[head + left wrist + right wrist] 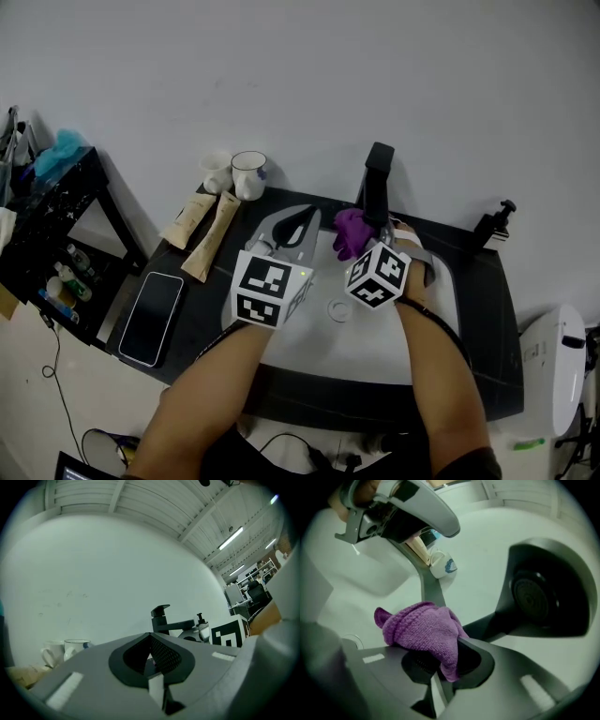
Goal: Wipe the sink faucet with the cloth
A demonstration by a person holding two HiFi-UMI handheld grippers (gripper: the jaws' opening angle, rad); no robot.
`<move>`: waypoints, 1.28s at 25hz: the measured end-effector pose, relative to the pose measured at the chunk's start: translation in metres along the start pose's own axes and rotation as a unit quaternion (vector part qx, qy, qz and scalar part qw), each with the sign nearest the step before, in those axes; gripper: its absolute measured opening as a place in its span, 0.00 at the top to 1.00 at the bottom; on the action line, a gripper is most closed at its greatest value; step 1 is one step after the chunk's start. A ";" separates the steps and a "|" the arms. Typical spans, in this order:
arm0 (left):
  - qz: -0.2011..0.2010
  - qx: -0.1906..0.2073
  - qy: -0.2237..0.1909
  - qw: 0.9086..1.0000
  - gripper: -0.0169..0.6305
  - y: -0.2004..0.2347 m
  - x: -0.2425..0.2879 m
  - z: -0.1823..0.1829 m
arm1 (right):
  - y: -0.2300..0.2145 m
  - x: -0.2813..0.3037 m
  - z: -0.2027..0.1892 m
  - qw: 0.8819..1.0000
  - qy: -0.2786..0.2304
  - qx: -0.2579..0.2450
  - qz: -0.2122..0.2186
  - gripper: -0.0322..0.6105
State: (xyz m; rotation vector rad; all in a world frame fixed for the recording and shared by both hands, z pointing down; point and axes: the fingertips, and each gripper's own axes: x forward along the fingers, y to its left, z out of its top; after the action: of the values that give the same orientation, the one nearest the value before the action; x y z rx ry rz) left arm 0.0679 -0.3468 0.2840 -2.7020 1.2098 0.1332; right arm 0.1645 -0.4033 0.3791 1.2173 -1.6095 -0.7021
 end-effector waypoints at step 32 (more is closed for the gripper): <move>0.006 0.013 0.009 1.000 0.95 0.003 0.000 -0.002 | -0.128 -0.046 -0.033 0.978 -0.035 -0.023 -0.206 0.84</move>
State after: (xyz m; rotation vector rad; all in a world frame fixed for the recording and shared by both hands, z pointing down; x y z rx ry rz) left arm 0.0657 -0.3489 0.2855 -2.6804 1.2234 0.0953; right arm 0.2458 -0.3999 0.2649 1.5254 -1.3991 -1.0458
